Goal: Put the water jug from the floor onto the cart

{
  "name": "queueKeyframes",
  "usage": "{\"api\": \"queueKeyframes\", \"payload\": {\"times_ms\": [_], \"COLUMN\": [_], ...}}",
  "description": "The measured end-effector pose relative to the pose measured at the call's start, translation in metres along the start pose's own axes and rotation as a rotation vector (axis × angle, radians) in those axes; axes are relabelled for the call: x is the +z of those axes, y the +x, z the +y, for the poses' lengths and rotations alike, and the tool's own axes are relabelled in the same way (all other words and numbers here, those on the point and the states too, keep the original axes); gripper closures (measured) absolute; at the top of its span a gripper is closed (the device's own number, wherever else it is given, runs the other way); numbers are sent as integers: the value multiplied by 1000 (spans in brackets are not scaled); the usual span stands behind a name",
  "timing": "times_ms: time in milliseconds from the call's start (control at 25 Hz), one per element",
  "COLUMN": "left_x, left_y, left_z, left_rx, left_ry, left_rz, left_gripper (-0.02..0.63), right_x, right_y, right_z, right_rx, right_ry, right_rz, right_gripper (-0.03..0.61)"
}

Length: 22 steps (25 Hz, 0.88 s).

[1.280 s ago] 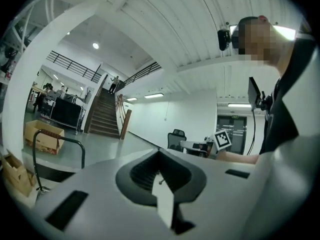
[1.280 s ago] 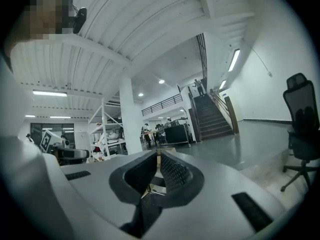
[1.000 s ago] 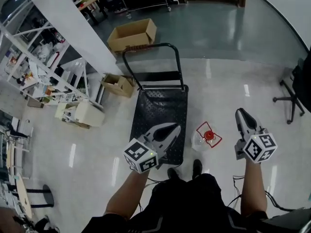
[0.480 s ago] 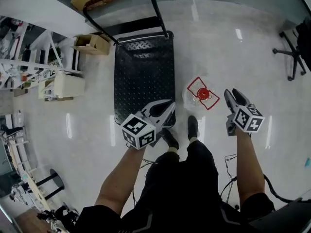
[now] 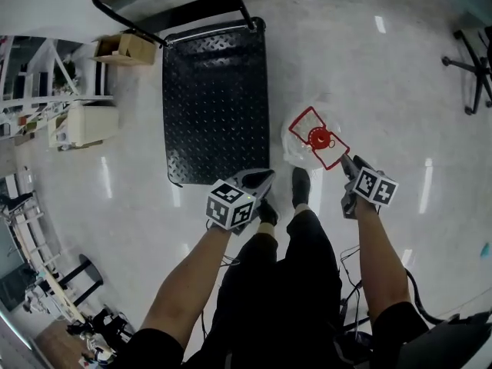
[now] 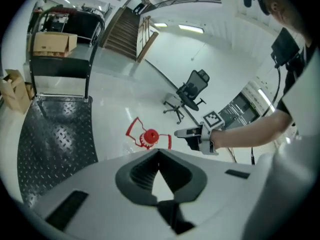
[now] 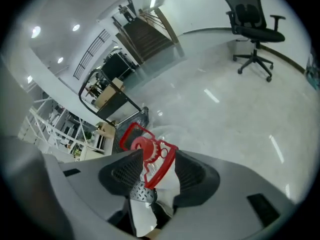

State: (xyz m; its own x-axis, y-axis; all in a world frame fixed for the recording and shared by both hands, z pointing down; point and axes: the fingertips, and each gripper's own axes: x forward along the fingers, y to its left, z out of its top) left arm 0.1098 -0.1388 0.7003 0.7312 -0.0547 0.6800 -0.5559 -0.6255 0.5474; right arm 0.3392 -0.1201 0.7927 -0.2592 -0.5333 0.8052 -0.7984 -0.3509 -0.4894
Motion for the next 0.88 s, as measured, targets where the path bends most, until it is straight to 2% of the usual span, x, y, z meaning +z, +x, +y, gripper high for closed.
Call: {"api": "queueKeyframes", "payload": {"times_ms": [160, 400, 600, 800, 880], "left_x": [-29, -37, -45, -42, -34], "left_y": [16, 18, 18, 16, 10], "left_z": [4, 32, 20, 14, 13], "left_rx": [-17, 70, 21, 0, 4], "left_ry": [-64, -87, -1, -50, -72], "left_rz": [67, 67, 111, 73, 46], "left_gripper": [612, 612, 612, 612, 612], "right_x": [-26, -34, -36, -26, -14], "right_y": [27, 51, 60, 60, 58], "right_z": [-15, -14, -21, -18, -14], "right_rx": [-27, -6, -44, -14, -26], "right_ry": [46, 118, 170, 283, 261], "right_rz": [67, 83, 90, 64, 59], "right_gripper": [397, 400, 467, 497, 499]}}
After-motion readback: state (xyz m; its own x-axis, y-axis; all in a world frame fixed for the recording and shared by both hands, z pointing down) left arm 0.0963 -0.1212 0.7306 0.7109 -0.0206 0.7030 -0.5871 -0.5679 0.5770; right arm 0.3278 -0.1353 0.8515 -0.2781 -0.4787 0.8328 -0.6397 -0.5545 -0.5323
